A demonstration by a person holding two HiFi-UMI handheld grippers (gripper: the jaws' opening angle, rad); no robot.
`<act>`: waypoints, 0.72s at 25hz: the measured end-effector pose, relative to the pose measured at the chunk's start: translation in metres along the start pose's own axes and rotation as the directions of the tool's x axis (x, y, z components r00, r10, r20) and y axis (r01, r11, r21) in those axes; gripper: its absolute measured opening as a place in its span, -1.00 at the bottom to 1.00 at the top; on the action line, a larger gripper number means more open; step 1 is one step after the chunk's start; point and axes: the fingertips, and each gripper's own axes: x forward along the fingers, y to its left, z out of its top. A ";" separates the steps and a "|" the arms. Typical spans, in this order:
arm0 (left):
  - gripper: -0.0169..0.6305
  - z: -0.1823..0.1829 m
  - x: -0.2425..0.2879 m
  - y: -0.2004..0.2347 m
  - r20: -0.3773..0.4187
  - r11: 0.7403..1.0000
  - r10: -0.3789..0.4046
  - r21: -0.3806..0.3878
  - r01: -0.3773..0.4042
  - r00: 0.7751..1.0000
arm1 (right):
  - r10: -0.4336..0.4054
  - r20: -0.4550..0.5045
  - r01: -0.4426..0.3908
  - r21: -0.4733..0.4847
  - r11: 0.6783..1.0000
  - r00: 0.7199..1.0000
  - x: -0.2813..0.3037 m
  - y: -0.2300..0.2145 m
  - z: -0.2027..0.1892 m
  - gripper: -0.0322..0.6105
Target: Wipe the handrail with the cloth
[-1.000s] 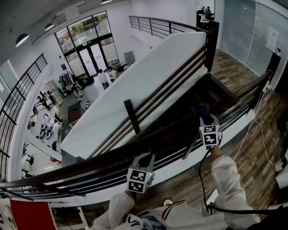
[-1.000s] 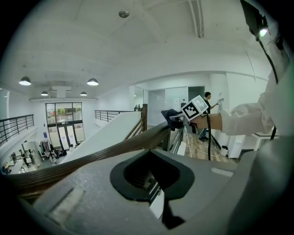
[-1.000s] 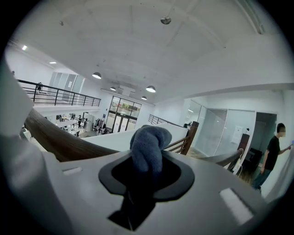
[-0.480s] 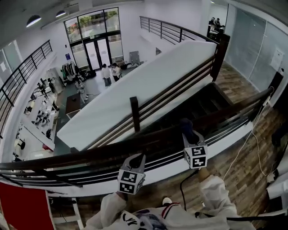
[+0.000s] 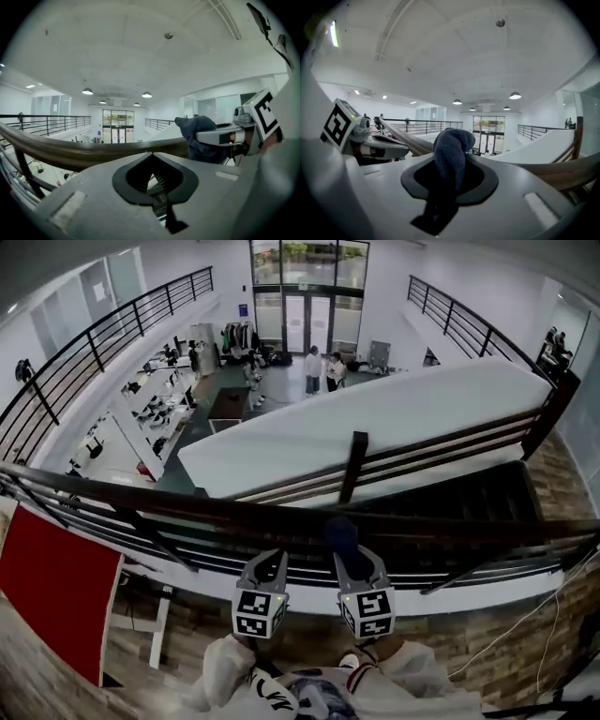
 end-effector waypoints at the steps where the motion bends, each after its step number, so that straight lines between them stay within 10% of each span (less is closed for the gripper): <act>1: -0.94 -0.004 -0.012 0.015 0.001 0.999 0.036 -0.009 -0.036 0.999 | 0.048 -0.007 -0.048 -0.006 0.999 0.999 0.007 0.022 -0.002 -0.62; 9: -0.94 -0.083 -0.112 0.151 -0.060 0.946 0.297 -0.118 -0.302 0.953 | 0.327 -0.107 -0.331 -0.016 0.944 0.939 0.090 0.183 -0.038 -0.62; 18: -0.94 -0.123 -0.214 0.307 -0.110 0.895 0.409 -0.149 -0.422 0.906 | 0.392 -0.184 -0.402 -0.016 0.916 0.901 0.176 0.346 -0.029 -0.62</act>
